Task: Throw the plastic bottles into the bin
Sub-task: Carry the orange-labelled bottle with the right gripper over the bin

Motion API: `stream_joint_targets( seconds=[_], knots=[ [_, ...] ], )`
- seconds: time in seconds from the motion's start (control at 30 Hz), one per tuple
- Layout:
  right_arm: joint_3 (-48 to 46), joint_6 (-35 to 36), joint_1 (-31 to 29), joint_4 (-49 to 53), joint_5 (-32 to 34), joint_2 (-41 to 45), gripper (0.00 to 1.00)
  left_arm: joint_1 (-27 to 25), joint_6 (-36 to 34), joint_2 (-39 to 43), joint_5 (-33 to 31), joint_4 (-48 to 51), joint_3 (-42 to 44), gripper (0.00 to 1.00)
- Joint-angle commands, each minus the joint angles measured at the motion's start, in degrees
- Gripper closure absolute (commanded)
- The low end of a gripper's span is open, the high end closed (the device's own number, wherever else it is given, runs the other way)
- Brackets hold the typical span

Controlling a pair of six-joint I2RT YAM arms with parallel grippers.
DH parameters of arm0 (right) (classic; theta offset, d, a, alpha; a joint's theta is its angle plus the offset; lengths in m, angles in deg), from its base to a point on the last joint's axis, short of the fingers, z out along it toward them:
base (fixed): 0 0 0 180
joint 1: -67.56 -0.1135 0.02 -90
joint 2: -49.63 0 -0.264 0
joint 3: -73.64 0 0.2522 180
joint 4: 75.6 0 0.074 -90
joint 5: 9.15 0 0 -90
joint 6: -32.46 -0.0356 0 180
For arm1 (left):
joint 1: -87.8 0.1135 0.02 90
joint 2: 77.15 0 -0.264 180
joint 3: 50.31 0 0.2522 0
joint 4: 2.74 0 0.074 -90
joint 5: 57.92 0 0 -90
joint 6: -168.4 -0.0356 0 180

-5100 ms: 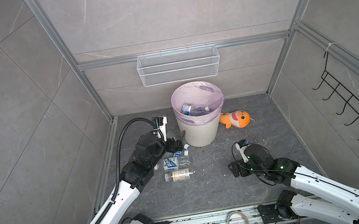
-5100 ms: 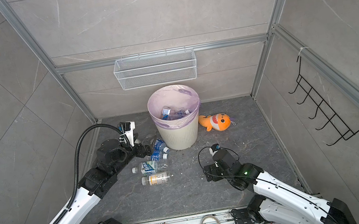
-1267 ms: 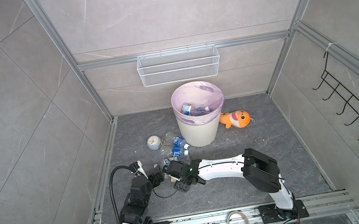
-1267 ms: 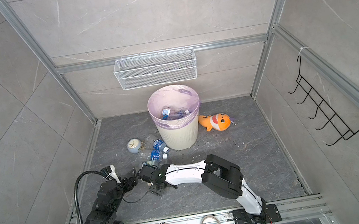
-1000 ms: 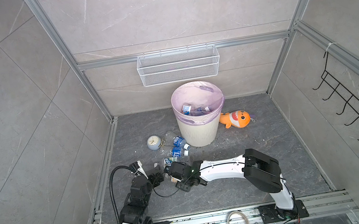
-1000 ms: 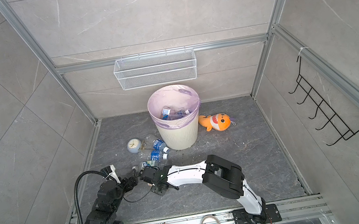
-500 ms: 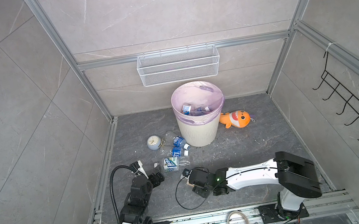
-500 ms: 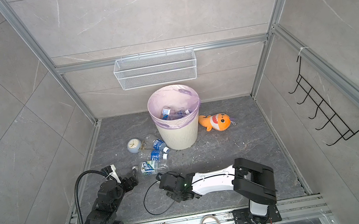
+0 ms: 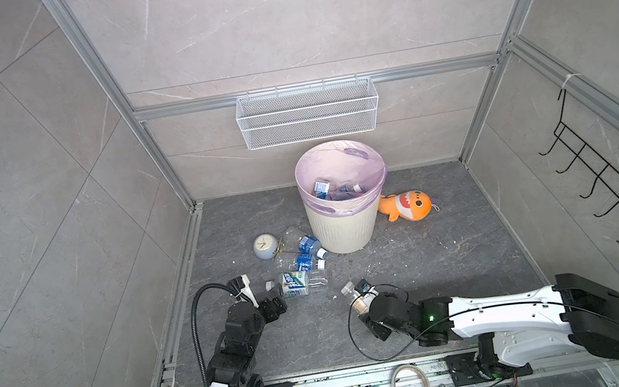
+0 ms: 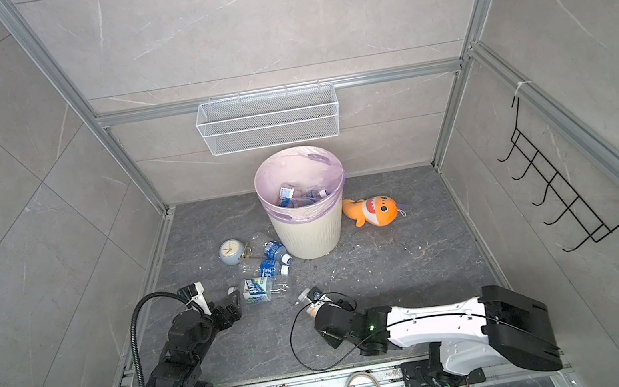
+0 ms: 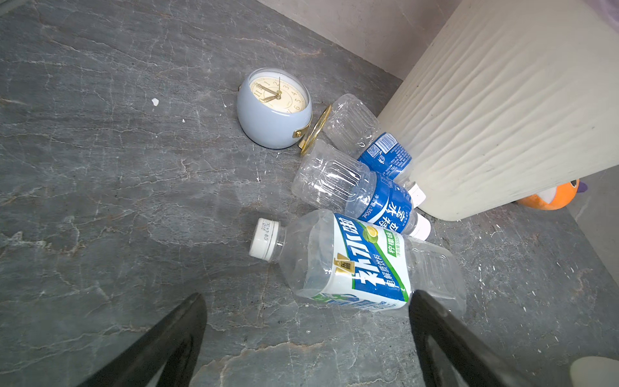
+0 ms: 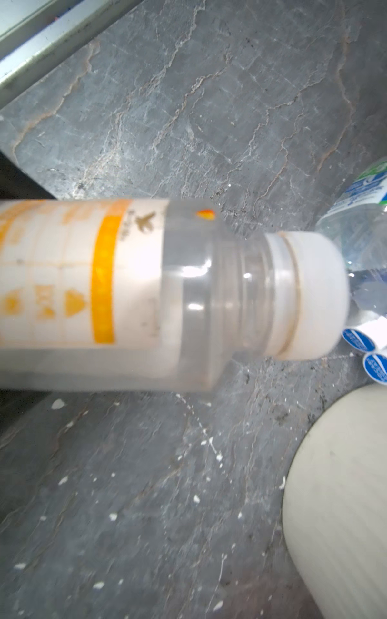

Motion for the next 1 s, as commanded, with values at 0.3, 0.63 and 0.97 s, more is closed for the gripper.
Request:
stream_joint_targets(
  seconds=[0.3,0.63,0.97],
  knots=[
    [0.05,-4.34,-1.01,6.35,11.21,19.6,0.47,0.39,-1.47,-0.77,1.49,-3.22,-0.67,0.04],
    [27.98,2.31,2.56,14.58,16.57,13.22,0.44,0.39,-1.59,-1.29,1.36,-3.38,-0.84,0.04],
    [92.48,5.37,30.44,32.03,-1.62,-33.71,0.01,0.39,-1.68,-3.23,1.62,-3.69,-1.48,0.04]
  ],
)
